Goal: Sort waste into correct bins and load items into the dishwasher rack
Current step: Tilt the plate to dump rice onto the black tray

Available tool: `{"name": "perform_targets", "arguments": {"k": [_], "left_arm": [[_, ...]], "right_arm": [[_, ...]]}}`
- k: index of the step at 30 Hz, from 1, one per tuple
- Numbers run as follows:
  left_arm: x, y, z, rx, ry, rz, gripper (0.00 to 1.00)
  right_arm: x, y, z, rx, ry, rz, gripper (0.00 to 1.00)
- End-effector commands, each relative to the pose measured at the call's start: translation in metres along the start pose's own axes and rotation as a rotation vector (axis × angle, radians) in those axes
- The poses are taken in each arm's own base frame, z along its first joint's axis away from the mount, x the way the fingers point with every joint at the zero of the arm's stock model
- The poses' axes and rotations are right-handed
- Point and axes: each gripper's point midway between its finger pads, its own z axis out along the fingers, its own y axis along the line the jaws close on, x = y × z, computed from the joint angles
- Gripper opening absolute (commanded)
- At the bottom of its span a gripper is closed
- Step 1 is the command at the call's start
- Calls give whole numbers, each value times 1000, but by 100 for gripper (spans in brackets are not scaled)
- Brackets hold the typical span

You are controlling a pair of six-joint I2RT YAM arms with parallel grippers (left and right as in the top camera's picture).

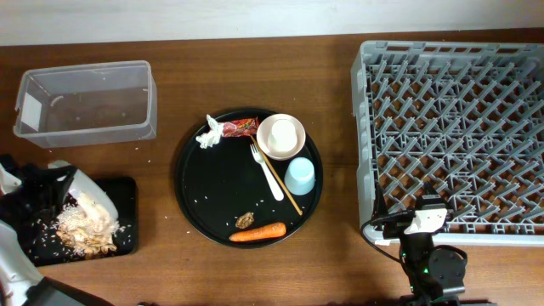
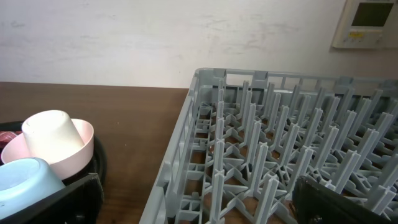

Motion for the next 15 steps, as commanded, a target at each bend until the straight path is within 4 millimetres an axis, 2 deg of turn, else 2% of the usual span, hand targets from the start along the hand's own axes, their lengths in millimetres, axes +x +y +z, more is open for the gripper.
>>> {"name": "perform_targets", "arguments": {"k": [1,2,5,11,13,15], "left_arm": [[6,-19,-7,102,15,37,0],[2,-21,-7,109,1,57,0],[10,-27,-12,167,34,0,0],[1,-21,-21,170,-3,-19,0],[6,-26,-25,214,18,-57,0],[2,-27,-28,227,3,-41,0]], "right_arm": [[3,-2,0,6,5,-6,99],[3,-1,0,6,5,-6,99],[3,-1,0,6,5,-6,99],[3,-1,0,6,5,-6,99],[3,-1,0,6,5,-6,99],[3,-2,0,6,5,-6,99]]}}
